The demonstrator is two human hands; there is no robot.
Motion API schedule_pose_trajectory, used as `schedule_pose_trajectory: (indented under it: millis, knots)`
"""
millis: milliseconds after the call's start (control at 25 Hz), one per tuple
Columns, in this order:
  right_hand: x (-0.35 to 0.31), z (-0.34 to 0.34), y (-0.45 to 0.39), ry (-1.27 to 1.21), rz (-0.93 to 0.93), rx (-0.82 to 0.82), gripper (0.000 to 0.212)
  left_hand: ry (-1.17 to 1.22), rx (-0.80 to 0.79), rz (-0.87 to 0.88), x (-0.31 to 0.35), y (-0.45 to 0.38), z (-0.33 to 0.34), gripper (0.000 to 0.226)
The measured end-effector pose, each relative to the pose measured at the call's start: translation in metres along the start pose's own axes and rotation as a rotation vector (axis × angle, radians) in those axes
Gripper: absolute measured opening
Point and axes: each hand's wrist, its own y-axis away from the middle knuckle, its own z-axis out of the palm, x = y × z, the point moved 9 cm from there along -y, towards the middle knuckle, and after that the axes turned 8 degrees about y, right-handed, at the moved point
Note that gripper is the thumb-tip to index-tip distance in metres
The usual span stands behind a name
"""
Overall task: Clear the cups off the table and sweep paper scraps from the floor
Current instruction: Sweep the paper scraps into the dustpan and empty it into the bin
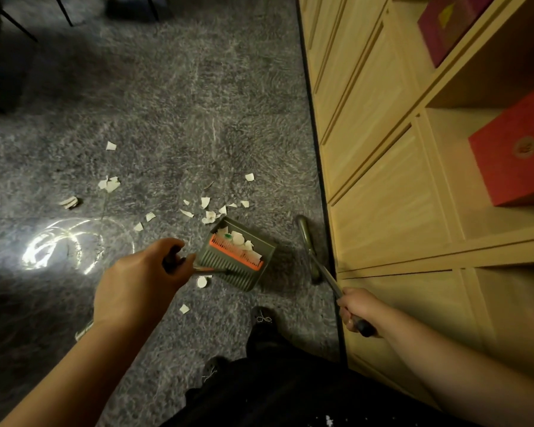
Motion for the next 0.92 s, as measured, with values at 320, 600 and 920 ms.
schedule_pose_trajectory:
  millis: [320, 600, 920]
  knots:
    - [-0.059, 0.045, 0.019, 0.113, -0.141, -0.06, 0.044, -0.06, 0.101, -0.133, -0.04, 0.02, -0.025, 0.033]
    - [-0.12, 0.107, 0.031, 0.094, -0.171, -0.184, 0.058, -0.034, 0.198, -0.254, -0.083, 0.051, -0.051, 0.036]
    - [-0.143, 0.133, 0.051, 0.211, -0.215, -0.199, 0.059, -0.045, 0.277, -0.387, -0.124, 0.086, -0.08, 0.034]
